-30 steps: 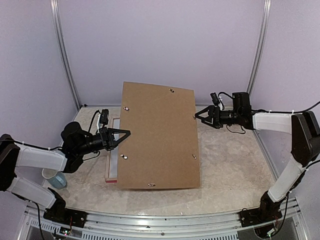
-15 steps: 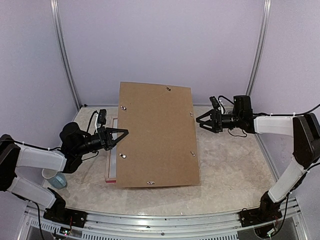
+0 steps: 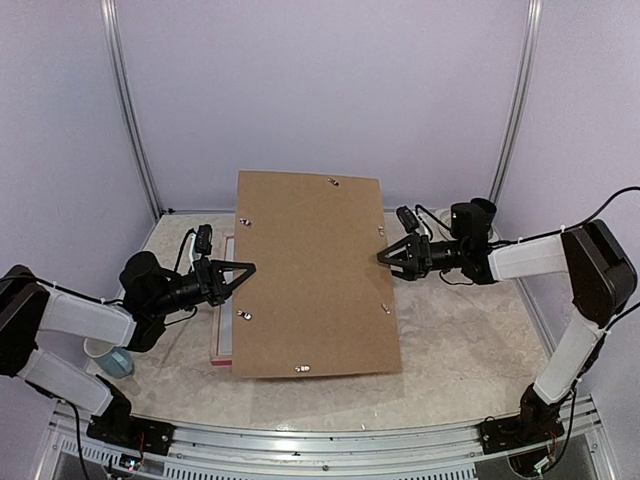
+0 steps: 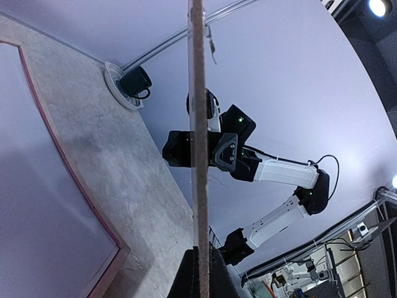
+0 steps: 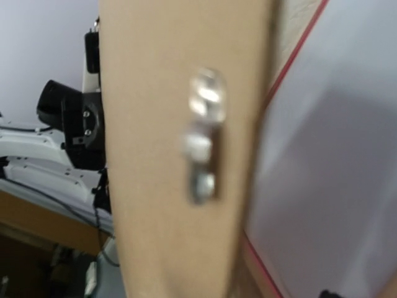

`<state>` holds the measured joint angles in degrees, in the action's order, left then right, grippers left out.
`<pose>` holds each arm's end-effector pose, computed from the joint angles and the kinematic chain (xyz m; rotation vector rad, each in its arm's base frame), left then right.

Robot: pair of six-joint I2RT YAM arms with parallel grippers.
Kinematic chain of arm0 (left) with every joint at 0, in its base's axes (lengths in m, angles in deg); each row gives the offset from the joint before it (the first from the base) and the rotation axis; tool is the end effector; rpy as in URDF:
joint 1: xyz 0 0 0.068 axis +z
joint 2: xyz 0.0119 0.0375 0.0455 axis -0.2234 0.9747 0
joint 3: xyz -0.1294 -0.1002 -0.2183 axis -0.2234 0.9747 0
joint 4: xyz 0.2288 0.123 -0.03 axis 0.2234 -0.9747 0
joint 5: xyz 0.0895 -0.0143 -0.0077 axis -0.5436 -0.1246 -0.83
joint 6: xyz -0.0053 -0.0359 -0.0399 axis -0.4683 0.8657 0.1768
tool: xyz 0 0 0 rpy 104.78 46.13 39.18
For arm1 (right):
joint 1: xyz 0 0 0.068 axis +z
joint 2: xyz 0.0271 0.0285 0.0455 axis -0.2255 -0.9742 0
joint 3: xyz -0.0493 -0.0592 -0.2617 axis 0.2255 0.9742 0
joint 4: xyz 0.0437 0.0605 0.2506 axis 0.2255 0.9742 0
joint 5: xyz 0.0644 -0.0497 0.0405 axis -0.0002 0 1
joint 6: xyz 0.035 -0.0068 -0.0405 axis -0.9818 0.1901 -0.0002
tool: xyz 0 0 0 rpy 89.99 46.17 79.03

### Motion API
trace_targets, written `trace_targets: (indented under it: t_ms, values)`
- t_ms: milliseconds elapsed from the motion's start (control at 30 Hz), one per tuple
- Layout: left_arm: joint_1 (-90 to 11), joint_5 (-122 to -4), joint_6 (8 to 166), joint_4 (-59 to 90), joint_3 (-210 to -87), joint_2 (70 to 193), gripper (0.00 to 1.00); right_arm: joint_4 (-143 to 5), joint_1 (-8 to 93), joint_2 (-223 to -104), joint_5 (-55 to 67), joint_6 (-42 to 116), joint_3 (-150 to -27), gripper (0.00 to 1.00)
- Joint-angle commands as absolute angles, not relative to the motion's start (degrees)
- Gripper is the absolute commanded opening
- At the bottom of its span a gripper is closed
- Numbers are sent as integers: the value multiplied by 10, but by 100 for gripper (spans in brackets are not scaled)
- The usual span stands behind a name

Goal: Put the photo into the frame
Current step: Pass from the left arm to the right

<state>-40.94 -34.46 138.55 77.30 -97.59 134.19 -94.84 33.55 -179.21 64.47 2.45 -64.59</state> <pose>0.2123 -0.1374 0.2109 0.0954 1.7441 -1.6980 0.3161 0.1532 0.2151 -0.5266 2.0602 1.7847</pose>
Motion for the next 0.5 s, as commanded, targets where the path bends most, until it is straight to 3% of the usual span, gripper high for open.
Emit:
trace_targets:
  t_ms: [0,467]
  values:
    - [-404,-350,1402,856,-972,1342,0,-1095,353,-1829,683,-55,-637,81]
    - [-404,-354,1407,870,-965,1355,0,-1253,399,-1888,701,-173,-652,74]
